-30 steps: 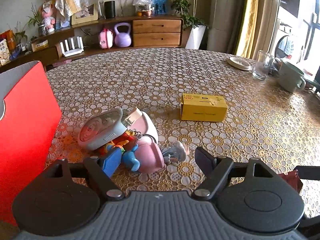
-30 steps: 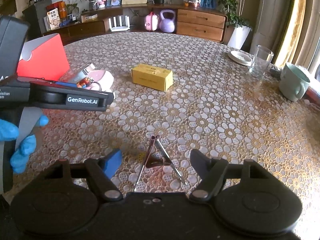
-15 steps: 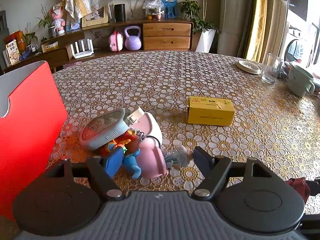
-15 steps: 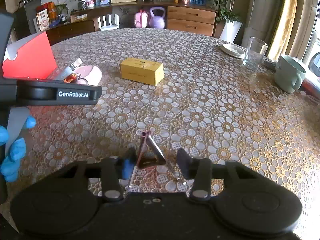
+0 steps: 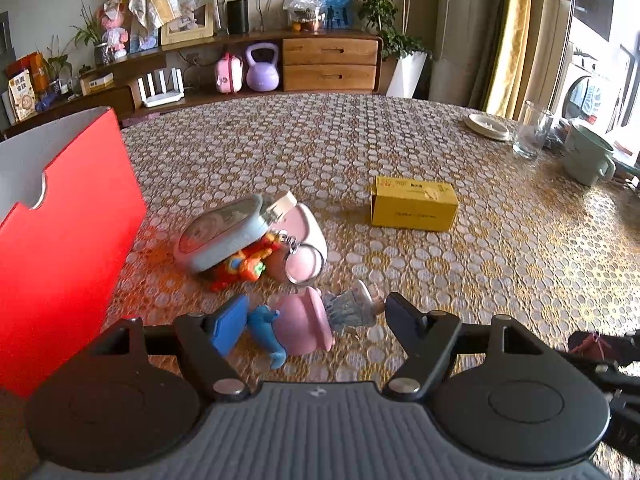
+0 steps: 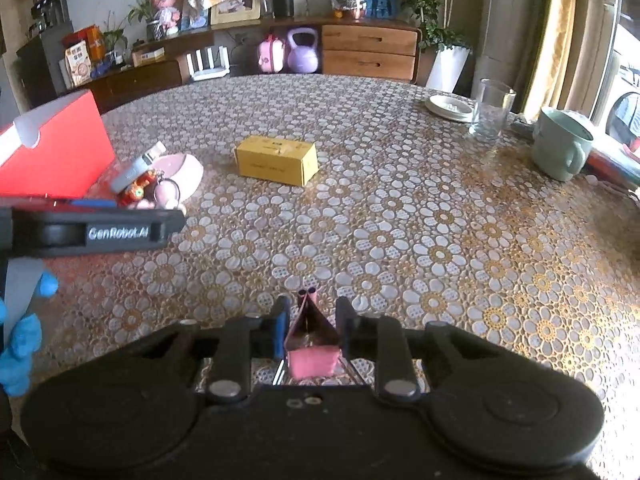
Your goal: Organize rigid objects
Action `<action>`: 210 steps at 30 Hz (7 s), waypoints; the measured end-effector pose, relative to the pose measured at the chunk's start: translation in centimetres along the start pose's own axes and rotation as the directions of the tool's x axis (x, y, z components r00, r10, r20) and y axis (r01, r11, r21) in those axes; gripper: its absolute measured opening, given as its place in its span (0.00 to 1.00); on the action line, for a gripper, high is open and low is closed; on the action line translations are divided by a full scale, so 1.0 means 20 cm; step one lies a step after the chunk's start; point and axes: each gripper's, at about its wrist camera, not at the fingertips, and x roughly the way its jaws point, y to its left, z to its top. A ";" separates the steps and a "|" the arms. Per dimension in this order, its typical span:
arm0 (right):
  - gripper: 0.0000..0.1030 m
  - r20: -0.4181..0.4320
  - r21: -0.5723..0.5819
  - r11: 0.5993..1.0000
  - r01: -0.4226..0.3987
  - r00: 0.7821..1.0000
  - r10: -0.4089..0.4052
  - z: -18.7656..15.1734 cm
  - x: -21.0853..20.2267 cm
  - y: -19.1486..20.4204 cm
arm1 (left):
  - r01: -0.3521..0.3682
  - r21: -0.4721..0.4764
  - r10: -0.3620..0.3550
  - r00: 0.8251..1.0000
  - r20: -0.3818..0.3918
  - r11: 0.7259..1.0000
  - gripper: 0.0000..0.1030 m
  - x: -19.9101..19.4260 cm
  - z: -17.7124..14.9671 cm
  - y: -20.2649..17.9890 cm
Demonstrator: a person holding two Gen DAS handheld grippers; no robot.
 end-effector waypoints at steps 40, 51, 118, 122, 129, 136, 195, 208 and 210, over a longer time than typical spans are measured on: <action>0.23 -0.012 0.059 0.997 -0.052 0.999 0.052 -0.08 -0.17 0.02 | 0.118 0.130 -0.114 0.993 -0.038 0.984 0.77 0.01 -0.07 -0.01; 0.23 -0.025 0.059 0.996 -0.060 0.998 0.061 -0.08 -0.12 0.00 | 0.086 0.146 -0.084 0.996 -0.023 0.985 0.77 0.07 -0.09 -0.03; 0.23 0.087 -0.319 0.912 -0.258 0.950 0.299 0.63 -0.45 1.38 | -0.023 0.047 0.021 0.999 0.049 0.999 0.75 -0.88 0.28 1.29; 0.23 0.072 -0.327 0.907 -0.266 0.950 0.304 0.66 -0.35 1.47 | -0.055 0.034 0.054 0.998 0.036 0.998 0.75 -0.81 0.30 1.39; 0.23 0.037 -0.336 0.902 -0.269 0.954 0.298 0.68 -0.16 1.58 | -0.076 0.013 0.076 0.997 -0.002 0.997 0.75 -0.61 0.33 1.54; 0.22 -0.009 -0.355 0.891 -0.282 0.954 0.298 0.65 0.03 1.68 | -0.090 -0.007 0.090 0.995 -0.044 0.996 0.75 -0.37 0.35 1.61; 0.77 -0.016 -0.341 0.884 -0.319 0.942 0.334 0.56 -0.20 1.62 | -0.109 -0.015 0.106 0.986 -0.125 0.994 0.74 -0.46 0.44 1.46; 0.94 0.013 -0.260 0.912 -0.317 0.943 0.332 0.48 -0.44 1.42 | -0.078 -0.022 0.077 0.996 -0.043 0.997 0.75 -0.70 0.35 1.31; 0.95 0.016 -0.257 0.913 -0.317 0.943 0.332 0.47 -0.47 1.39 | -0.070 -0.028 0.070 0.997 -0.029 0.997 0.76 -0.73 0.33 1.29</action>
